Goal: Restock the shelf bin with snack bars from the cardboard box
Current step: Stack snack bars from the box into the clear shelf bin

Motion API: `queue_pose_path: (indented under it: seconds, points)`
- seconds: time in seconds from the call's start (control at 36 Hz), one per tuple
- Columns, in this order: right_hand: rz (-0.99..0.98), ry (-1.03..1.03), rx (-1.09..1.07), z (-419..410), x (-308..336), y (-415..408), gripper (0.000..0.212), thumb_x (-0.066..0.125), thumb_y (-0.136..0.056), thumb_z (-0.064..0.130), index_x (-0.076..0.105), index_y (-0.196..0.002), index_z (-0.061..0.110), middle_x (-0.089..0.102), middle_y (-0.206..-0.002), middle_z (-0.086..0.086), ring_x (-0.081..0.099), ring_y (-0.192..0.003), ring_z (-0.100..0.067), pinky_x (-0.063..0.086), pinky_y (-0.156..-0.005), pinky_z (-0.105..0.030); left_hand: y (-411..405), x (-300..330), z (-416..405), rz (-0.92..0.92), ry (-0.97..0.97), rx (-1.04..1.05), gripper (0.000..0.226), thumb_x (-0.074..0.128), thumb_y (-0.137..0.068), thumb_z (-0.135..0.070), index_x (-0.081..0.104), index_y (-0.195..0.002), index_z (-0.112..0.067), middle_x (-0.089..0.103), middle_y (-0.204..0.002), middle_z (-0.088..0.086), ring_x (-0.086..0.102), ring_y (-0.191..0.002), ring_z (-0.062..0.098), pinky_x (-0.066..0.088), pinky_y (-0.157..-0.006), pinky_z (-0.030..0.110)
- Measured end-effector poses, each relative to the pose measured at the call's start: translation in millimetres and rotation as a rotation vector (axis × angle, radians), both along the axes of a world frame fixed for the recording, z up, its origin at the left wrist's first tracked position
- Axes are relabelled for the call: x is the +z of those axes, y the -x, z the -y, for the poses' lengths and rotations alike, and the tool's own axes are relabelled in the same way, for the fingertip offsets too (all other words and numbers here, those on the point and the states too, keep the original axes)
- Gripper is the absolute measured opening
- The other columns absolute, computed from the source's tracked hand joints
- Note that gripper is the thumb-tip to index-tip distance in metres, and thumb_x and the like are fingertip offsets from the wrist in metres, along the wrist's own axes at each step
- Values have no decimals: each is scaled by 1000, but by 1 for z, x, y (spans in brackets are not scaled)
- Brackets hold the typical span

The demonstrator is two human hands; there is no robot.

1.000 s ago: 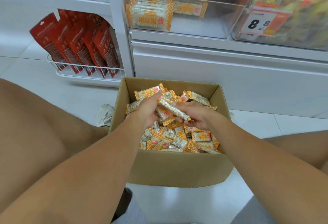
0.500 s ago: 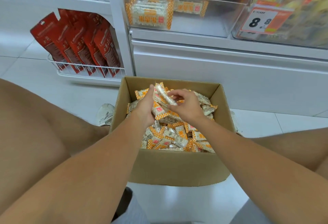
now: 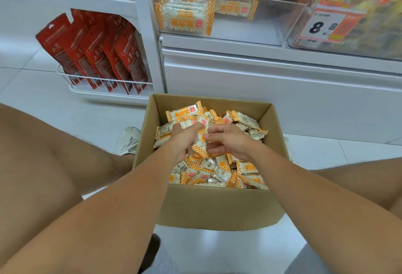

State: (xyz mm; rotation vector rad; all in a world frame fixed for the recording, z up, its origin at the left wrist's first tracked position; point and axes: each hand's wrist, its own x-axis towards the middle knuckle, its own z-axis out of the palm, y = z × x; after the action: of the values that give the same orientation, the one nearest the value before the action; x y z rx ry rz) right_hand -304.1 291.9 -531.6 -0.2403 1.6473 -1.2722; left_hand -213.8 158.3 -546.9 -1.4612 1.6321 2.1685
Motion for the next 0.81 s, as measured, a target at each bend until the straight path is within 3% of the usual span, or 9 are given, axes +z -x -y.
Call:
queue_pose_path:
  seconds: [0.14,0.22,0.31,0.42,0.5,0.58,0.67,0.72,0.81]
  points:
    - [-184,-68,-45,4,-5,4,22,70,-93,9,73,-115,7,72,-93,-7,70,-79,-23,63,-75,-39,-1,7,-5,85,89,-56,122,80,-58,-52,11,-157,-33,51,-145,23,50,-132,45,45,-102,60]
    - [-716,-385,110,1,-19,15,44,74,-91,28,64,-131,12,66,-118,-6,65,-105,-26,52,-86,-34,-4,6,-1,87,91,-13,103,77,-79,-41,11,-157,-28,65,-93,18,66,-76,32,55,-61,39]
    - [-846,-617,397,-7,-31,12,75,82,-80,43,51,-142,13,61,-134,-9,60,-119,-29,50,-93,-37,-5,-2,3,106,126,-19,98,77,-84,-34,12,-155,-22,48,-64,8,45,-47,20,36,-42,26]
    - [-976,-704,446,-10,-38,4,33,78,-79,38,60,-94,15,66,-95,-6,63,-87,-26,46,-65,-31,-7,4,2,133,132,13,97,79,-82,-28,13,-153,-24,66,-101,22,68,-79,34,58,-59,42]
    - [-747,-571,194,-9,-31,13,33,79,-76,39,62,-66,13,58,-65,-1,58,-64,-20,46,-61,-30,-10,6,7,112,145,73,87,79,-83,-21,20,-148,-23,63,-103,19,54,-59,22,44,-48,29]
    - [-277,-286,-92,-11,-8,19,35,84,-75,33,75,-90,4,67,-74,-3,62,-70,-18,49,-69,-33,-11,4,11,116,151,98,85,76,-86,-14,19,-149,-21,57,-98,11,43,-58,18,39,-49,28]
    - [-84,-127,-2,-10,13,14,25,86,-77,33,72,-84,13,69,-75,-2,67,-76,-17,53,-74,-31,-1,19,7,55,132,96,90,74,-83,-16,16,-151,-24,55,-132,17,56,-64,22,45,-46,25]
    - [-77,-69,-10,-3,24,8,29,85,-79,34,64,-68,17,62,-66,0,63,-69,-17,54,-72,-30,10,33,1,-50,113,106,97,75,-71,-21,19,-149,-34,50,-143,19,66,-99,36,60,-76,45]
    - [-162,-31,-34,8,42,3,39,83,-79,40,55,-63,18,60,-61,1,59,-58,-15,53,-66,-30,25,45,-3,-204,86,128,94,67,-59,-25,28,-144,-35,52,-137,14,57,-119,37,49,-98,61]
